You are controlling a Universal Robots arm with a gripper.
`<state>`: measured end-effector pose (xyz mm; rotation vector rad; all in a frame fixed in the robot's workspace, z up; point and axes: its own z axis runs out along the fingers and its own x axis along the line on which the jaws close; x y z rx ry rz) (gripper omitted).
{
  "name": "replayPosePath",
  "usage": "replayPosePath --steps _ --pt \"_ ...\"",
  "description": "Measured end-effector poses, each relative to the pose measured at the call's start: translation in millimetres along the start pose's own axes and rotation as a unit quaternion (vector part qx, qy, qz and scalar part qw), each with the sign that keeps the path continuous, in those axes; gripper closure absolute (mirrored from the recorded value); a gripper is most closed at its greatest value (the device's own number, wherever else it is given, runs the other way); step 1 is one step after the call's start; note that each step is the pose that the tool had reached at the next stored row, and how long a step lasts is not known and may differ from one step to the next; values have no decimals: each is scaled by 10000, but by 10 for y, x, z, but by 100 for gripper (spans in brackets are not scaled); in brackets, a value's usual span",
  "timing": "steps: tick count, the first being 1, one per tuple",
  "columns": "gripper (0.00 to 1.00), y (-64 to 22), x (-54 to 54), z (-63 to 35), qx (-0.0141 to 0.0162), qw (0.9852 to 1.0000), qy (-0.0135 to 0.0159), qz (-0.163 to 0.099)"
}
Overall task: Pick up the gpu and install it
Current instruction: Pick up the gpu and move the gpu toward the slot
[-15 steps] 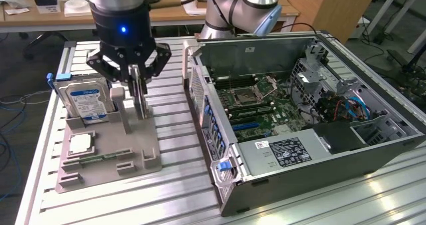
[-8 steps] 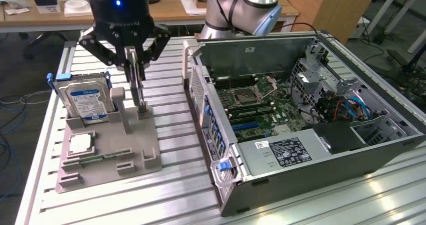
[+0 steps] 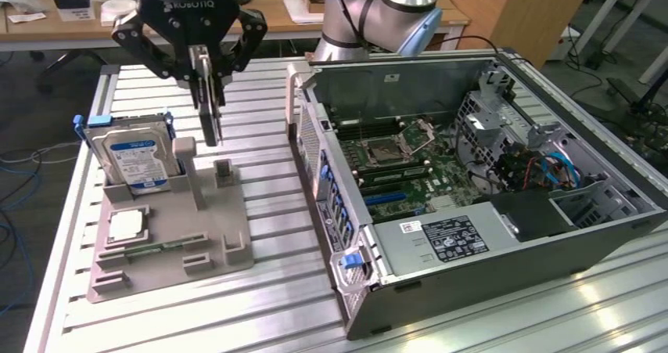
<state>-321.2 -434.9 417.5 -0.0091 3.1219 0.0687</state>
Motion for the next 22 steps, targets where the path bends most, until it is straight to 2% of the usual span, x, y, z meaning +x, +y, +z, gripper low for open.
replayPosePath --steps 11,12,15,16,20,22 --pt "72 0 -7 -11 0 10000 5 -1" --pt "72 0 -12 -11 0 10000 17 0" --pt "72 0 -29 -11 -1 9999 122 6" --pt "72 0 -30 -10 -1 9999 132 6" --pt "72 1 -31 -16 -1 9999 133 6" --pt "72 2 -32 -51 -1 9999 133 6"
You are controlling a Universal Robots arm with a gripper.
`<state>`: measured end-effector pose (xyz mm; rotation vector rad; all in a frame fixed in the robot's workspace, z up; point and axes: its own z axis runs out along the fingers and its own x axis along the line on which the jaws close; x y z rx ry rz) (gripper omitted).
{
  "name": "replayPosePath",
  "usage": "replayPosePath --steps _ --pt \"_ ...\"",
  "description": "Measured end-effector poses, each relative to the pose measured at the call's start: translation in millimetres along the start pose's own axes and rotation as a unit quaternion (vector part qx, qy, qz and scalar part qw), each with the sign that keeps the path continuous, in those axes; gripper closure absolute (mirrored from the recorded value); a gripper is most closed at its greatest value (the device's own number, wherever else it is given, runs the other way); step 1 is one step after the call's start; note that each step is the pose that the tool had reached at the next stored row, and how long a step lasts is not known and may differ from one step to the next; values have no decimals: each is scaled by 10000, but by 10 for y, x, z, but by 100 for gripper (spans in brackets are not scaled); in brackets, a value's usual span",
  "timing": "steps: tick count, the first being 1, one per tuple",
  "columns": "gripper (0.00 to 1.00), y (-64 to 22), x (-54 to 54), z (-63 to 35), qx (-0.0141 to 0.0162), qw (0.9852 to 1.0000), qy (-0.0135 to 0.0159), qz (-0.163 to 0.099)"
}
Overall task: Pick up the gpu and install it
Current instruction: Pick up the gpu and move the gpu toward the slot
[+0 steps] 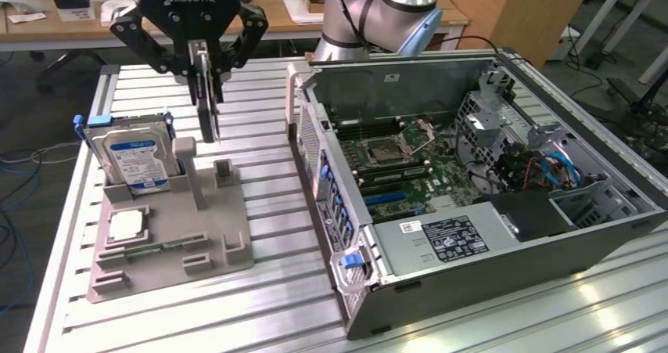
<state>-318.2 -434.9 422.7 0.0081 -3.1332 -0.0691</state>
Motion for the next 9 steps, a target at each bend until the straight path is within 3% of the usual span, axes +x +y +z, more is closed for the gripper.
replayPosePath --steps 4,9 --pt "72 3 0 -71 2 10000 -2 -1" --pt "72 4 -6 -76 2 10000 -1 0"
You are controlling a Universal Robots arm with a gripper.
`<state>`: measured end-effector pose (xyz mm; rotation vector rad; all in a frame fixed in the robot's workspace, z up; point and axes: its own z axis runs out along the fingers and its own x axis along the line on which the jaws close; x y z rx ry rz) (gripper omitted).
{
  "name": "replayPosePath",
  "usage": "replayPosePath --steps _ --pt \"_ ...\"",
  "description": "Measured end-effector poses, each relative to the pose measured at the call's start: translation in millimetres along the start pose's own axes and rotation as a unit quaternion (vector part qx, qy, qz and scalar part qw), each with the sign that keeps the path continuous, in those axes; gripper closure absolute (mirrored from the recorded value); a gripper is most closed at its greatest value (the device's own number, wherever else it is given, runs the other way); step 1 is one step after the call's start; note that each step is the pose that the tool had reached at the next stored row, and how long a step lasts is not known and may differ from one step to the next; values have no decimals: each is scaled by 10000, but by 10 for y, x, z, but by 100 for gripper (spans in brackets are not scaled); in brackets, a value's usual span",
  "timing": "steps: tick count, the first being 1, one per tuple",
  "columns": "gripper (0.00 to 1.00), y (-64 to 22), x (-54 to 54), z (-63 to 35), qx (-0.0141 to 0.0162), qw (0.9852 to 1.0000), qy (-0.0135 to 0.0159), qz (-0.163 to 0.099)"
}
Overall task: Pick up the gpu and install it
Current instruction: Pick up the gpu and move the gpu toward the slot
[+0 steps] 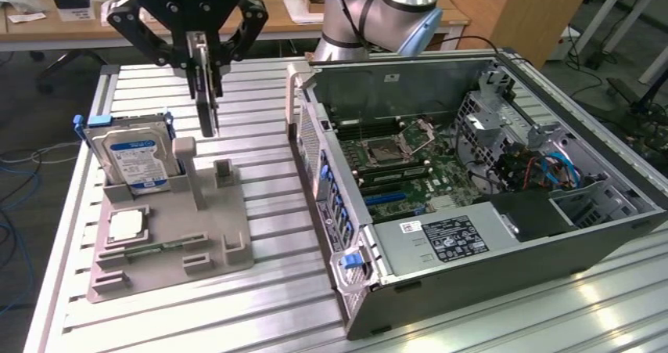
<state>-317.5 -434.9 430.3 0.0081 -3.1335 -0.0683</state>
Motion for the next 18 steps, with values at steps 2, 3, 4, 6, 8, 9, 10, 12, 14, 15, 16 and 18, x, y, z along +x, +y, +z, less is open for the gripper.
replayPosePath --steps 2,3,4,6,8,9,10,12,14,15,16,18 --pt "72 -1 -36 1 -1 10000 -1 0" --pt "72 -1 -61 1 -1 10000 -1 0" --pt "72 -1 -84 0 -1 10000 -1 0" --pt "72 -1 -129 0 0 10000 -1 0" --pt "72 -1 -178 0 -1 10000 -1 0" --pt "72 -2 -205 0 -1 10000 -1 0" --pt "72 -2 -233 0 -1 10000 -1 0" --pt "72 -2 -289 -1 0 10000 -1 0" --pt "72 -3 -338 -1 0 10000 -1 -1" --pt "72 -3 -362 -2 0 10000 -1 0" --pt "72 -3 -386 -2 0 10000 -1 0" --pt "72 -3 -436 -2 -1 10000 -1 0"
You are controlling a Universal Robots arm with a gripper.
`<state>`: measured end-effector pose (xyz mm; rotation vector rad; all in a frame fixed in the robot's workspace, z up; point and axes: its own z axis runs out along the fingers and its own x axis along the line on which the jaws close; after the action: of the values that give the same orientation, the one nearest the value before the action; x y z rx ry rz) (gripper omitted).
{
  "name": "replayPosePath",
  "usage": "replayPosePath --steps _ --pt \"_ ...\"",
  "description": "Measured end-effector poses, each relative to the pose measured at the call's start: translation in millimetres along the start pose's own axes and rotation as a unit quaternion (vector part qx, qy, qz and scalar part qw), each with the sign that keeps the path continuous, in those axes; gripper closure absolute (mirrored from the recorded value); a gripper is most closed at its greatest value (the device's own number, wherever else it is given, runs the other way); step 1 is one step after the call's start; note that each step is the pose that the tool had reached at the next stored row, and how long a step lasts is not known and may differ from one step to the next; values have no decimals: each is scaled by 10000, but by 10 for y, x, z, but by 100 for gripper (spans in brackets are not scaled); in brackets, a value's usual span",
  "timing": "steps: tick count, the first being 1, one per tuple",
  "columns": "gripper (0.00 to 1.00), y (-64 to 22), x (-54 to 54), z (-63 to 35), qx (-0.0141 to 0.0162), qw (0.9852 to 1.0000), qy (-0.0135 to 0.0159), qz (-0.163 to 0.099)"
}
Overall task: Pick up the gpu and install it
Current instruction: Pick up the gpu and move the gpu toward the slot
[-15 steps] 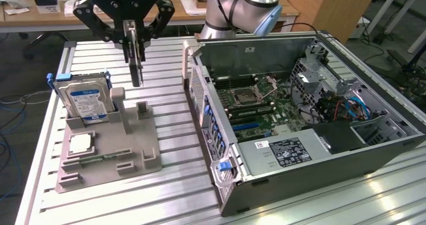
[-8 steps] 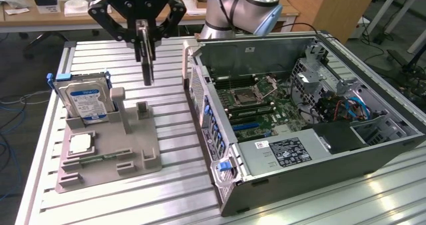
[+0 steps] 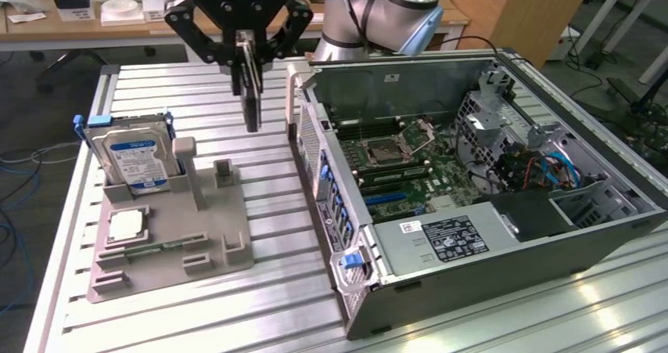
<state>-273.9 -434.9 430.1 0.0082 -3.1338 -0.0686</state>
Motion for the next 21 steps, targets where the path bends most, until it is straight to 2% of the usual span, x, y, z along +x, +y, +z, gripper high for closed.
replayPosePath --steps 16,21 --pt "72 -2 -381 -3 0 10000 0 0" --pt "72 -3 -574 -4 0 10000 0 -1"
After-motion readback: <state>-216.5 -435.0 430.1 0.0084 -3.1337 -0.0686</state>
